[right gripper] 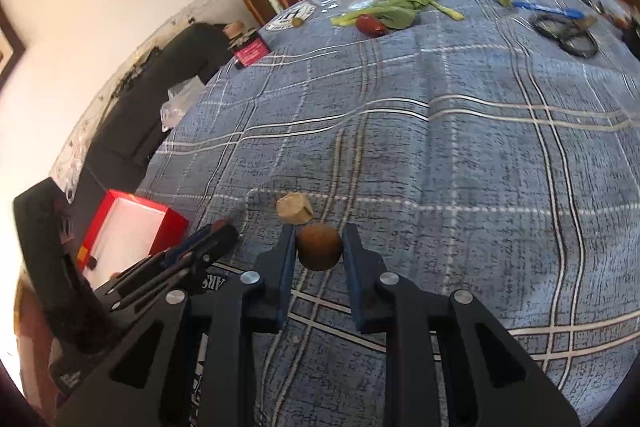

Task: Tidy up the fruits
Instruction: 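Grasp another red date with the left gripper while the right gripper holds the brown fruit, then grasp a beige cake with the right gripper while the left gripper holds the date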

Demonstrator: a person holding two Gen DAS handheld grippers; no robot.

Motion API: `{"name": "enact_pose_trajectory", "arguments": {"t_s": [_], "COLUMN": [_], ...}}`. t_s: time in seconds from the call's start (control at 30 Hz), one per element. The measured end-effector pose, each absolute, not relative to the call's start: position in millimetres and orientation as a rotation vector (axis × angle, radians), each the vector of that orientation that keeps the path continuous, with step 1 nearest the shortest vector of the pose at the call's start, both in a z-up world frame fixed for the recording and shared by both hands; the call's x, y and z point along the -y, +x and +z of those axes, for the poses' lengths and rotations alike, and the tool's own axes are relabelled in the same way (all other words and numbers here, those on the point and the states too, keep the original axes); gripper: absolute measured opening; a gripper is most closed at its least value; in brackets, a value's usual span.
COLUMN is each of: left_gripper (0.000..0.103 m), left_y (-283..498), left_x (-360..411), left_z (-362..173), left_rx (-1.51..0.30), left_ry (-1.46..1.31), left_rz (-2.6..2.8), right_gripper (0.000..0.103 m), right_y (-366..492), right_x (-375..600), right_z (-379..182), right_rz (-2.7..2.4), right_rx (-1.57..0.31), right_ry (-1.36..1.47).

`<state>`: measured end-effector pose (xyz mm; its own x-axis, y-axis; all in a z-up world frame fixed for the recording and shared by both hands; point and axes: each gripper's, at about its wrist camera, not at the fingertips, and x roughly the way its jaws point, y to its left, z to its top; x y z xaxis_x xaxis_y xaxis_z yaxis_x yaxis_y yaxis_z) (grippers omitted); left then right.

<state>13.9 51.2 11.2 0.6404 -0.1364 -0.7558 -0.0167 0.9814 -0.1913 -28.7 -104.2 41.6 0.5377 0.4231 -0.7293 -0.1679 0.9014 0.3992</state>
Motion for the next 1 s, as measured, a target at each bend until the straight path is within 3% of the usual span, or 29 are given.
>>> {"name": "enact_pose_trajectory", "arguments": {"t_s": [0.03, 0.1, 0.17, 0.4, 0.53, 0.77, 1.0], "left_gripper": [0.019, 0.019, 0.019, 0.019, 0.019, 0.018, 0.018], "left_y": [12.7, 9.3, 8.0, 8.3, 8.3, 8.4, 1.4], "left_x": [-52.9, -55.4, -55.5, -54.7, -54.4, -51.6, -57.0], "left_z": [11.4, 11.4, 11.2, 11.1, 11.0, 10.7, 17.7], "left_rx": [-0.874, -0.874, -0.873, -0.873, -0.874, -0.877, -0.876], "left_ry": [-0.190, -0.192, -0.186, -0.181, -0.179, -0.161, -0.192], "left_rz": [-0.067, -0.064, -0.063, -0.062, -0.060, -0.046, -0.046], "right_gripper": [0.026, 0.044, 0.050, 0.050, 0.046, 0.025, 0.025], "right_y": [-26.8, -22.9, -18.8, -8.9, -1.4, 2.3, 0.0], "right_x": [99.8, 94.6, 90.1, 59.9, 51.8, 49.0, 52.5], "right_z": [42.2, 41.6, 41.4, 41.1, 34.7, 25.9, 30.1], "right_rz": [0.371, 0.380, 0.358, 0.349, 0.334, 0.312, 0.323], "right_rx": [-0.948, -0.959, -0.952, -0.956, -0.966, -0.966, -0.961], "right_ry": [0.281, 0.257, 0.228, 0.089, 0.040, -0.022, 0.010]}}
